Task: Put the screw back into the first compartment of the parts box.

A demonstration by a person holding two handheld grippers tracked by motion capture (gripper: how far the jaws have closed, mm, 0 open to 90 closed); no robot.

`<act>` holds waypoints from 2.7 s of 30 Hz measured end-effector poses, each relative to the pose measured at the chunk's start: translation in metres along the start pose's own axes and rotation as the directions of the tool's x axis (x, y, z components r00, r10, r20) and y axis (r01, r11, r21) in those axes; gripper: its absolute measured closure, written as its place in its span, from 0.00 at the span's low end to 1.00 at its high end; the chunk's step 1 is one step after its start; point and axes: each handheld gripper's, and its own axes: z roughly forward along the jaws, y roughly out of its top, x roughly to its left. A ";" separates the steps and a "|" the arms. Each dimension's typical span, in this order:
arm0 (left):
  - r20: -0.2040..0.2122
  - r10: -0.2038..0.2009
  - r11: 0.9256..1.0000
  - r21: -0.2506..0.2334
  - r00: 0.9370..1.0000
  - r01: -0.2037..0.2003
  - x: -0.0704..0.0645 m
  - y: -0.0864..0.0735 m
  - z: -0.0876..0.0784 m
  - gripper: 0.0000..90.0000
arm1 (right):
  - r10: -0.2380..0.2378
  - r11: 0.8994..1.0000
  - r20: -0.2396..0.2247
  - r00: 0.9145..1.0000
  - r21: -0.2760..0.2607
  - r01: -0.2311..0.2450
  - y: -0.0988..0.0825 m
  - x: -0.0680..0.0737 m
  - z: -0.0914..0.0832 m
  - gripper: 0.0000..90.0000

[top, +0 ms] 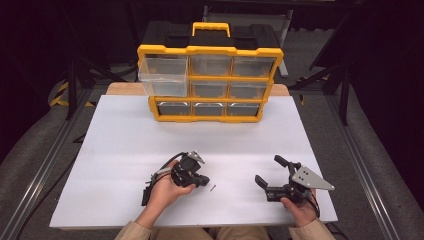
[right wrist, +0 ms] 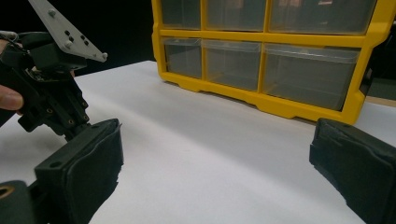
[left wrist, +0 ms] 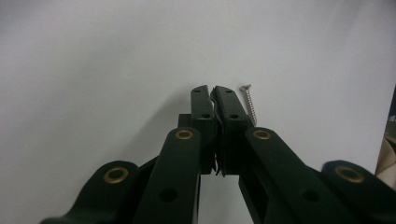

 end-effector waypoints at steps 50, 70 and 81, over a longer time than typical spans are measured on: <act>0.015 0.084 0.990 0.108 0.996 -0.085 -0.014 0.129 -0.172 0.97 | 0.008 1.000 -0.001 1.000 -0.003 -0.008 0.000 0.000 -0.001 0.03; -0.026 0.062 0.992 0.110 0.998 -0.058 -0.018 0.167 -0.218 0.98 | 0.016 1.000 0.001 1.000 -0.006 -0.016 0.000 -0.001 -0.001 0.03; -0.069 0.040 0.994 0.107 0.997 -0.032 -0.016 0.187 -0.243 0.97 | 0.021 1.000 0.000 1.000 -0.004 -0.021 0.000 -0.001 -0.002 0.03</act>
